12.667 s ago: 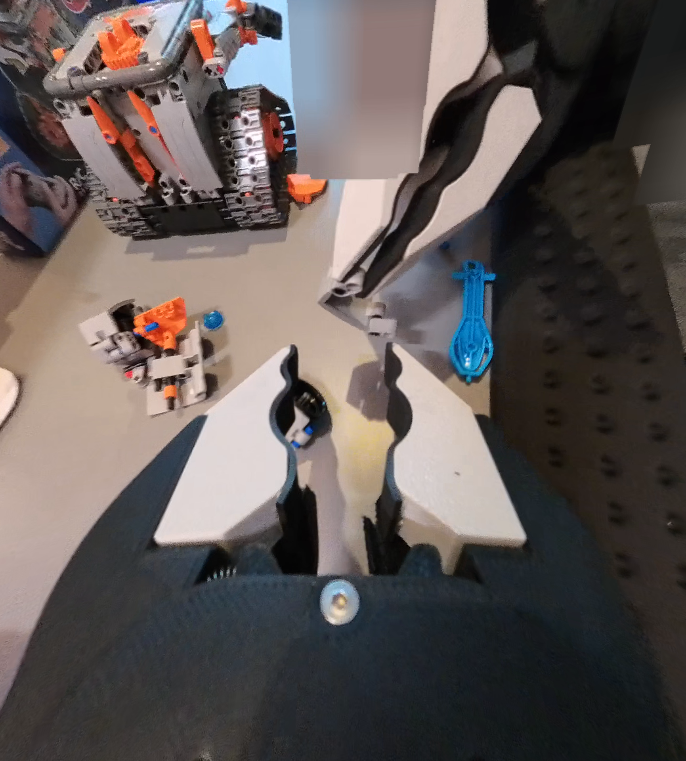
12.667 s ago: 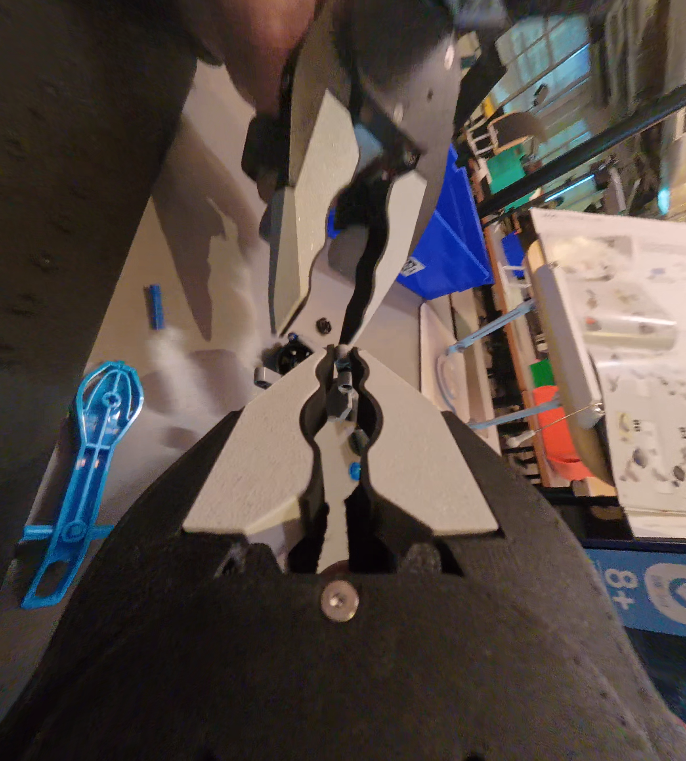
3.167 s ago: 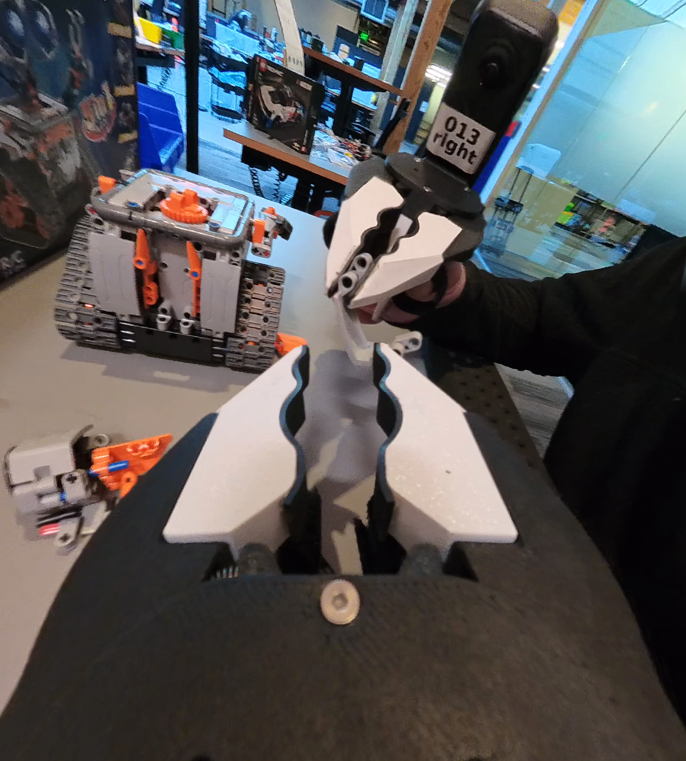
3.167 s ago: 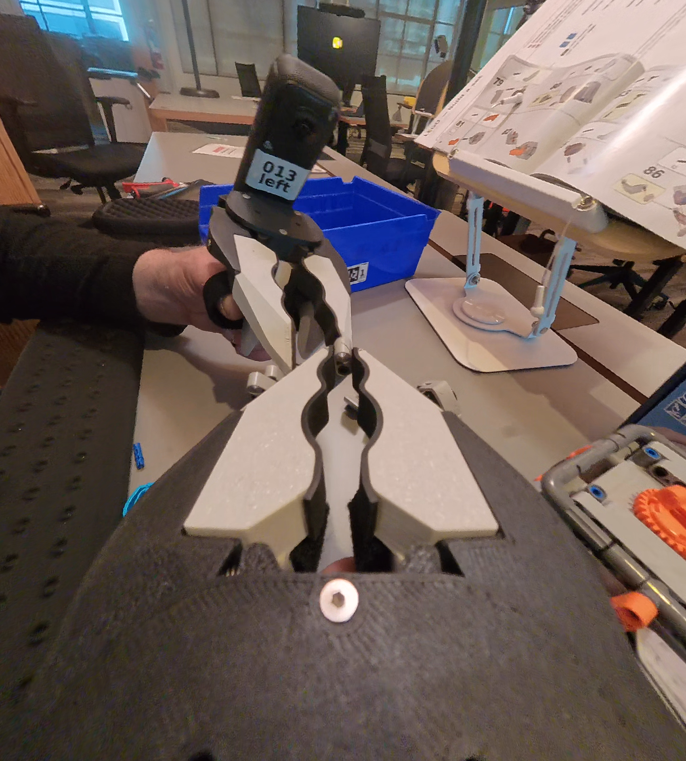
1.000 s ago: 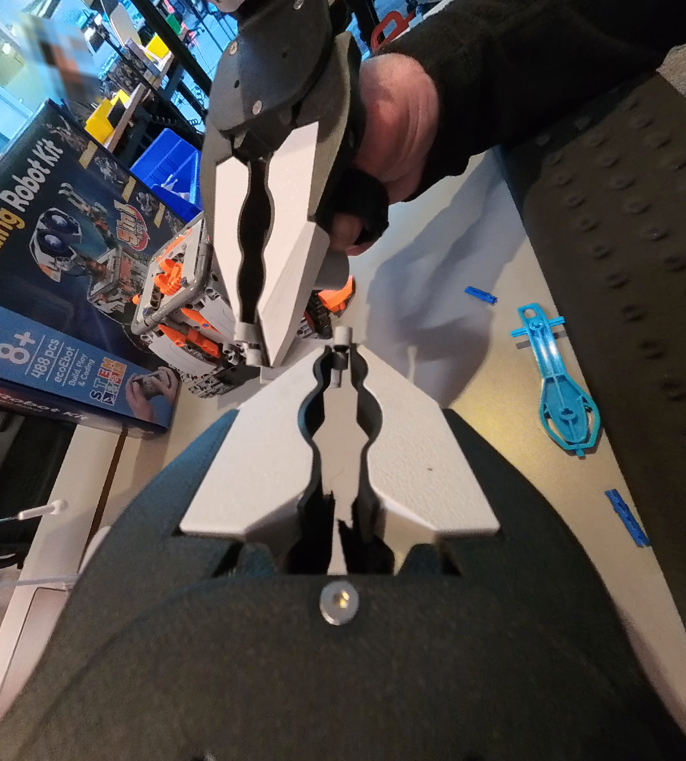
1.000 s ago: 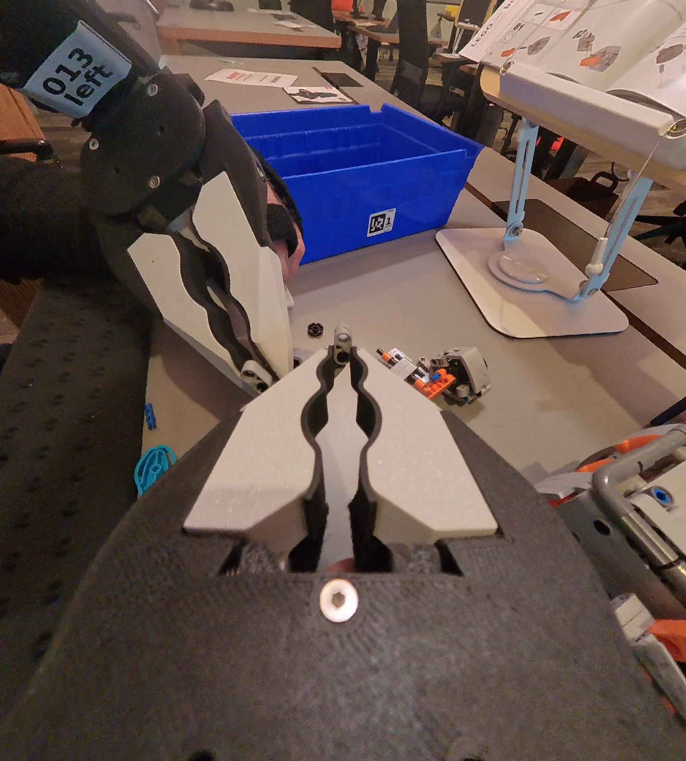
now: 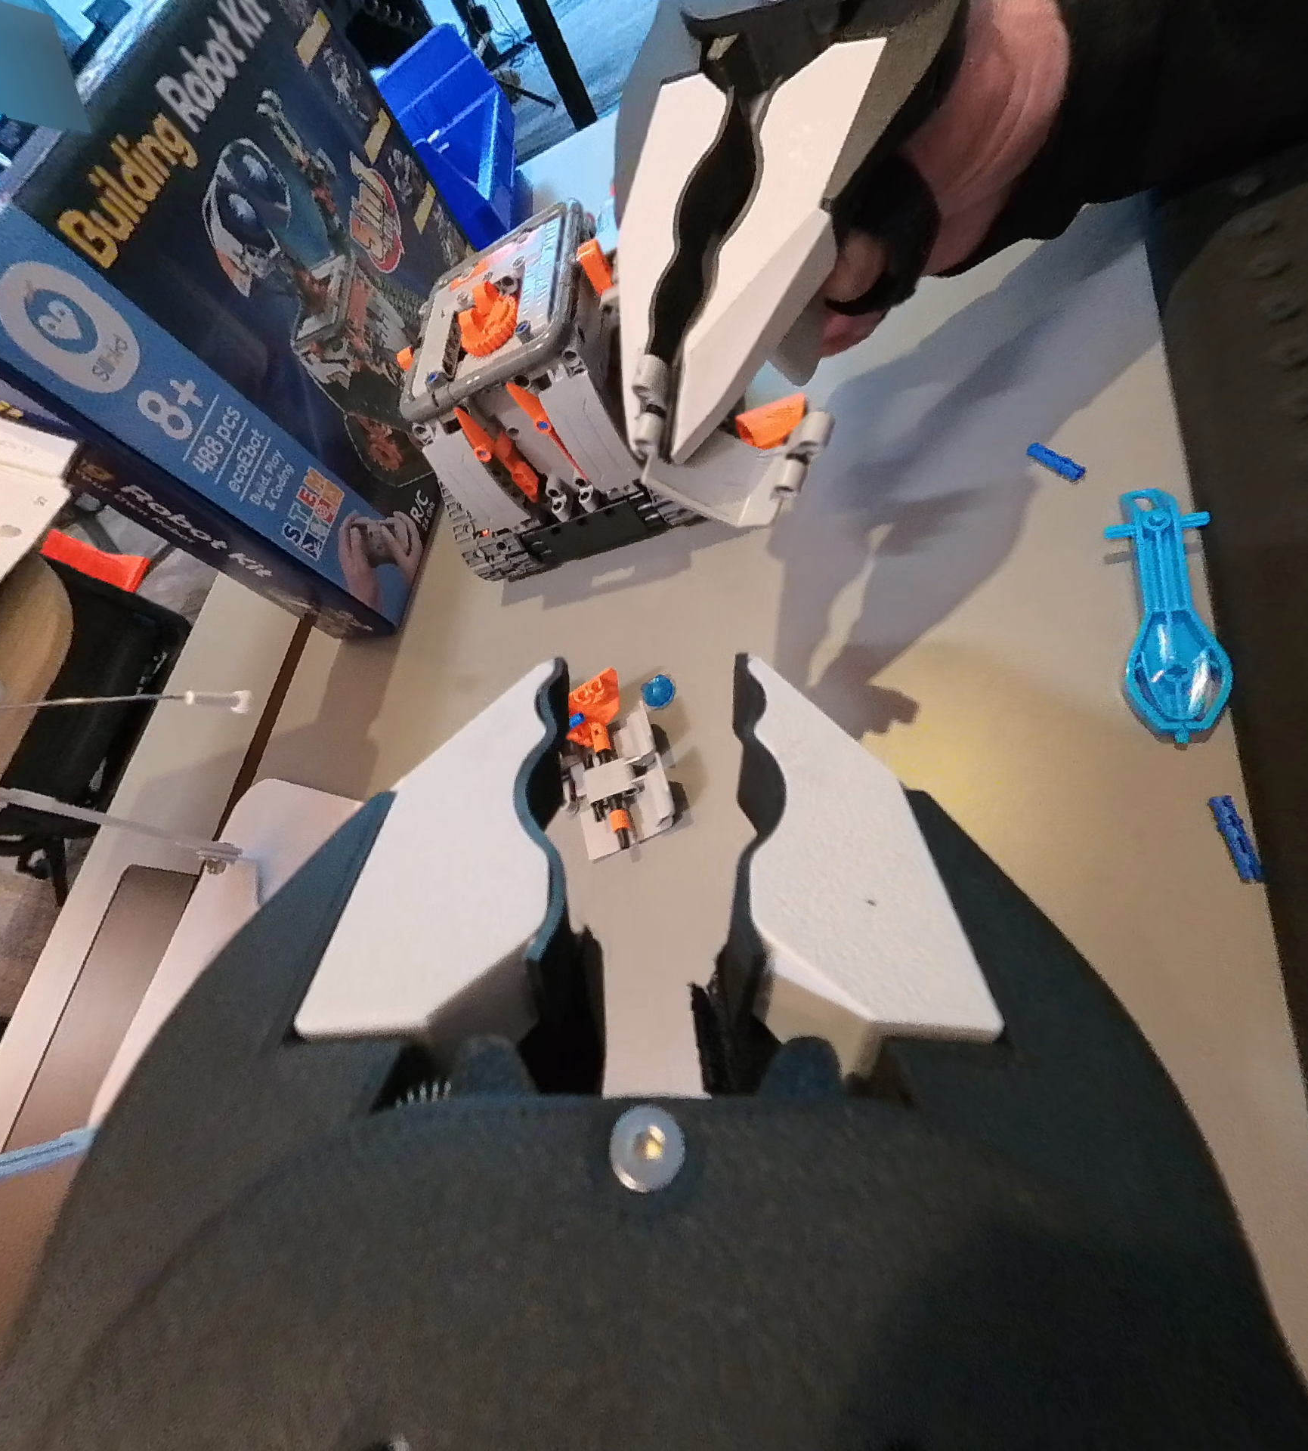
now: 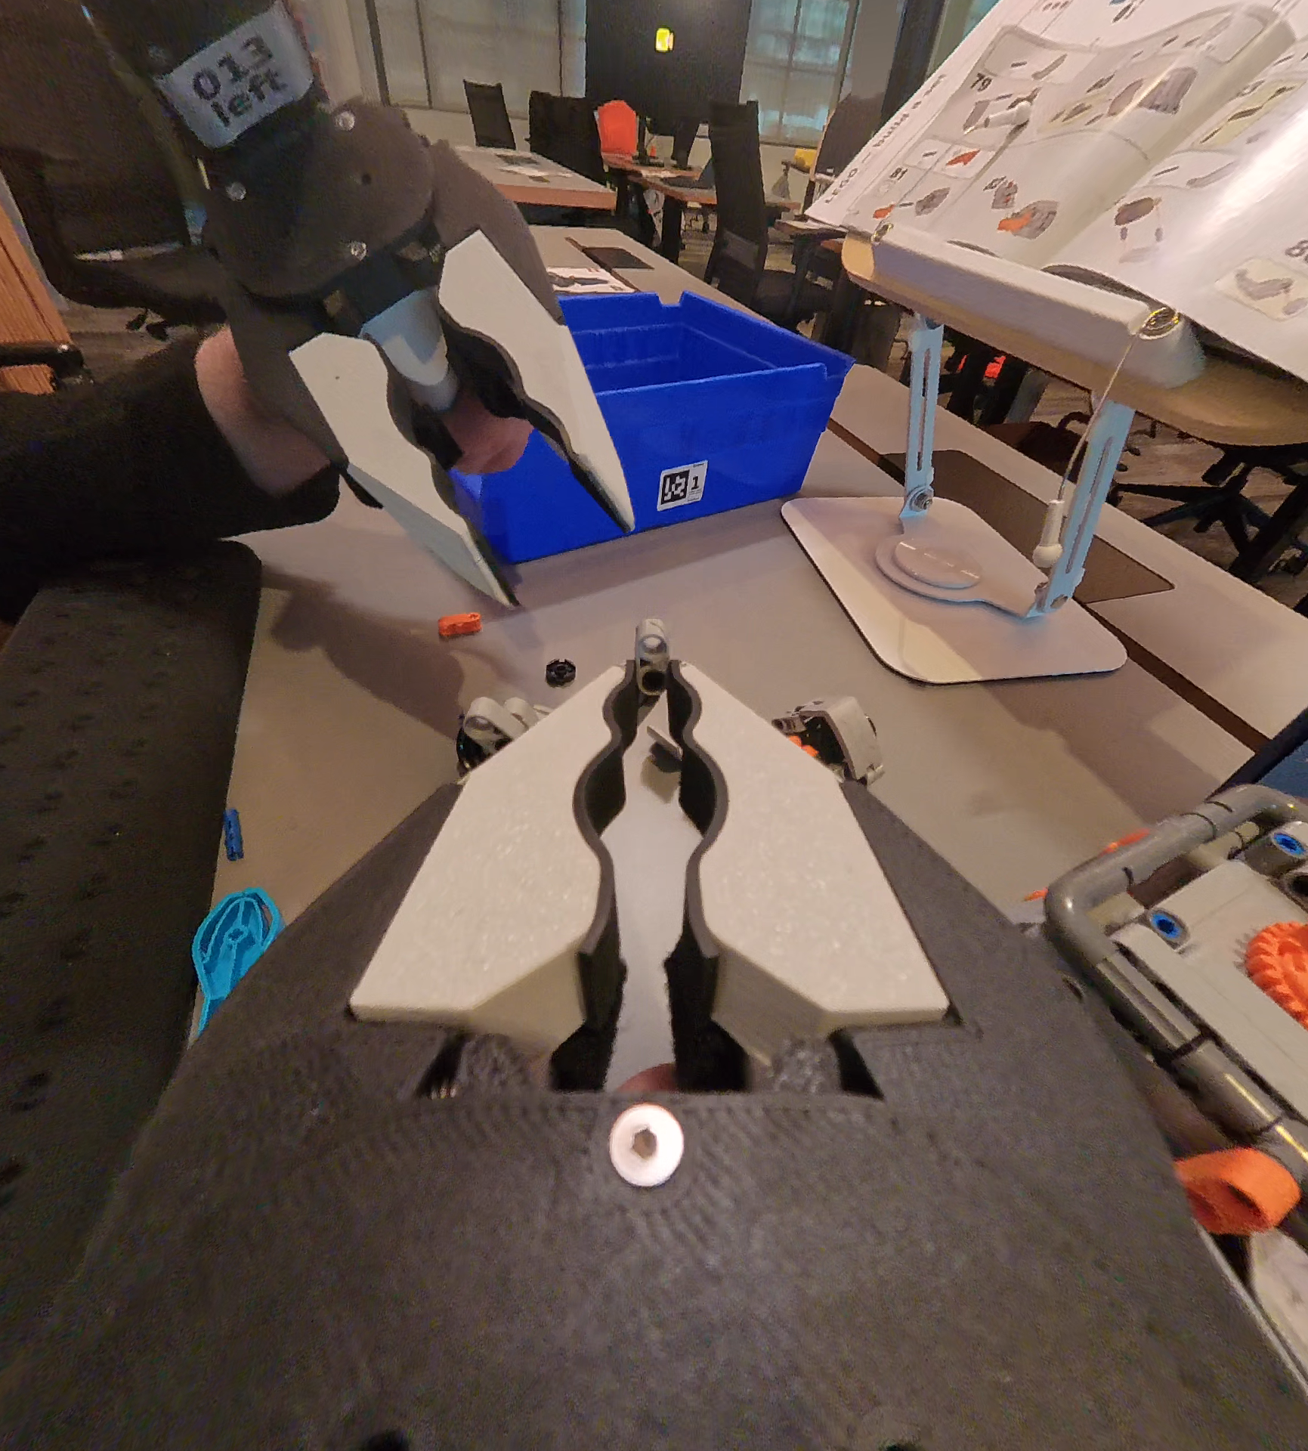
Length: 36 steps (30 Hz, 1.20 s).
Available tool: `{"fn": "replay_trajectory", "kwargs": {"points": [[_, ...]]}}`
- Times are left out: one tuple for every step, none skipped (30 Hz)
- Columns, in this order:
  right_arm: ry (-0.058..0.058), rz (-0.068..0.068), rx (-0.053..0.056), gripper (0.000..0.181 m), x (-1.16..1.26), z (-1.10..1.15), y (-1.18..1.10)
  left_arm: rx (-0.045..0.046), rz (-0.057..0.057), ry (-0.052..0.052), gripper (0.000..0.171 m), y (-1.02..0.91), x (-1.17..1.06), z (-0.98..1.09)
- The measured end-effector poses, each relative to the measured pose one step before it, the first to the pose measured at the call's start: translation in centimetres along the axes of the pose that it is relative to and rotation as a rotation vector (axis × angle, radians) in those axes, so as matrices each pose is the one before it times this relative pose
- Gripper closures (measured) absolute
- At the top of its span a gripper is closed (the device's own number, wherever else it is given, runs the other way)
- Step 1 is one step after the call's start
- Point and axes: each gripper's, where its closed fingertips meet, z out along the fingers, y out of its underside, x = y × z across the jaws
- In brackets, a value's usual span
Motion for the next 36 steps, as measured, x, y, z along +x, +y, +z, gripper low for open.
{"fn": "replay_trajectory", "kwargs": {"points": [[-0.0013,-0.0051,-0.0064,0.177,-0.066,0.064,0.111,-0.00589,-0.0084,0.0082,0.132,0.164,0.026,0.005],[-0.0019,-0.0026,-0.0054,0.177,-0.057,0.051,0.092,-0.01125,-0.0069,0.0111,0.132,0.232,0.082,0.029],[-0.0025,-0.0007,-0.0036,0.177,-0.043,0.043,0.065,-0.01308,-0.0043,0.0095,0.132,0.271,0.085,0.035],[-0.0027,0.0,-0.0013,0.177,-0.039,0.017,0.032,-0.01278,-0.0038,0.0065,0.131,0.244,0.054,0.017],[-0.0022,0.0002,-0.0004,0.177,-0.045,0.017,0.01,-0.00749,-0.0024,0.0059,0.131,0.162,0.067,-0.015],[-0.001,-0.0005,-0.0009,0.177,-0.022,0.011,0.008,-0.00328,-0.0018,0.0098,0.131,0.072,0.141,-0.018],[-0.0003,-0.0027,0.0005,0.177,-0.039,0.01,-0.014,-0.0005,-0.0018,0.0073,0.131,0.004,0.128,-0.009],[-0.0016,-0.0047,0.0027,0.177,-0.074,0.007,-0.054,0.00177,-0.0018,0.0012,0.131,-0.038,0.032,0.009],[-0.0014,-0.0065,0.002,0.177,-0.105,0.015,-0.062,0.00052,-0.0048,0.0028,0.131,-0.046,0.053,0.051],[0.0014,-0.0092,-0.0022,0.177,-0.077,0.04,0.001,0.00469,-0.0054,0.0071,0.131,-0.103,0.111,0.063],[0.0016,-0.0135,-0.0051,0.177,-0.096,0.052,0.047,0.0111,-0.0045,0.0057,0.131,-0.19,0.097,0.079],[0.0001,-0.0167,-0.0055,0.177,-0.146,0.077,0.035,0.01202,-0.0057,0.0079,0.131,-0.213,0.139,0.096],[0.0005,-0.0165,-0.0057,0.177,-0.167,0.089,0.026,0.00745,-0.0057,0.0105,0.131,-0.158,0.181,0.129],[0.0016,-0.0165,-0.0081,0.177,-0.145,0.096,0.079,0.00002,-0.0022,0.0037,0.131,-0.039,0.08,0.122],[0.0033,-0.0168,-0.0115,0.177,-0.093,0.105,0.138,-0.0088,-0.0005,-0.0016,0.132,0.117,-0.002,0.139],[0.0024,-0.0144,-0.0109,0.177,-0.085,0.091,0.157,-0.01017,-0.0017,-0.0032,0.132,0.155,-0.057,0.109],[-0.0002,-0.0102,-0.0061,0.177,-0.092,0.076,0.08,-0.00246,-0.003,0.0005,0.132,0.079,-0.014,0.075],[-0.0028,-0.0061,-0.0013,0.177,-0.119,0.063,0.001,0.00344,-0.0072,0.0057,0.132,-0.036,0.041,0.044],[-0.0029,-0.0025,0.0008,0.178,-0.085,0.043,-0.015,0.00808,-0.01,0.0059,0.134,-0.112,0.026,0.02],[-0.0021,-0.0013,0.0024,0.177,-0.066,0.021,-0.035,0.01002,-0.0111,0.0055,0.133,-0.152,0.022,-0.003],[-0.0003,-0.002,0.006,0.177,-0.03,-0.018,-0.098,0.01285,-0.0104,0.0072,0.134,-0.221,0.058,-0.009],[-0.0015,-0.005,0.0092,0.177,-0.059,-0.026,-0.163,0.01331,-0.0092,0.0082,0.135,-0.229,0.083,-0.019],[-0.0008,-0.0062,0.0052,0.177,-0.054,-0.009,-0.103,0.00932,-0.0088,0.0072,0.136,-0.171,0.077,0.0],[0.0013,-0.0049,-0.0018,0.177,-0.026,0.01,0.011,0.00556,-0.0065,0.0033,0.137,-0.095,0.019,0.006],[0.0014,-0.005,-0.0031,0.177,-0.016,0.034,0.053,0.00155,-0.0044,0.0009,0.137,-0.018,-0.021,0.018],[0.0006,-0.0056,-0.0006,0.177,-0.036,0.024,0.011,-0.00088,-0.0055,-0.0008,0.137,0.028,-0.061,0.014],[0.0008,-0.0041,0.0017,0.177,-0.013,0.01,-0.016,-0.00166,-0.0054,-0.0027,0.137,0.035,-0.094,0.017],[0.0006,-0.0022,0.0021,0.178,-0.012,0.012,-0.038,-0.00207,-0.003,-0.0044,0.137,0.061,-0.106,0.005],[0.0,-0.0013,0.0003,0.178,-0.004,0.012,0.011,-0.00136,-0.0029,-0.0021,0.137,0.033,-0.065,-0.004],[-0.0001,-0.001,-0.0013,0.177,0.002,0.031,0.05,0.00111,-0.0044,-0.0002,0.138,-0.005,-0.05,-0.029],[-0.0004,-0.0015,0.0016,0.177,-0.018,0.017,0.013,0.00372,-0.0034,-0.0011,0.138,-0.048,-0.053,-0.027],[0.0003,-0.0047,0.0013,0.178,-0.016,0.032,-0.007,0.00293,-0.0044,0.0011,0.139,-0.046,-0.013,-0.022],[0.0056,-0.0144,-0.0087,0.178,0.003,0.073,0.141,0.00289,-0.0068,0.0032,0.139,-0.051,0.01,-0.002],[0.0085,-0.0231,-0.0158,0.178,-0.018,0.106,0.228,0.00716,-0.0089,0.0051,0.139,-0.111,0.033,0.015],[0.0018,-0.0181,-0.009,0.178,-0.139,0.122,0.117,0.01157,-0.0114,0.0114,0.139,-0.16,0.124,0.066],[-0.0058,-0.0063,0.0004,0.178,-0.21,0.092,-0.038,0.01214,-0.0128,0.0177,0.14,-0.167,0.205,0.107]]}}
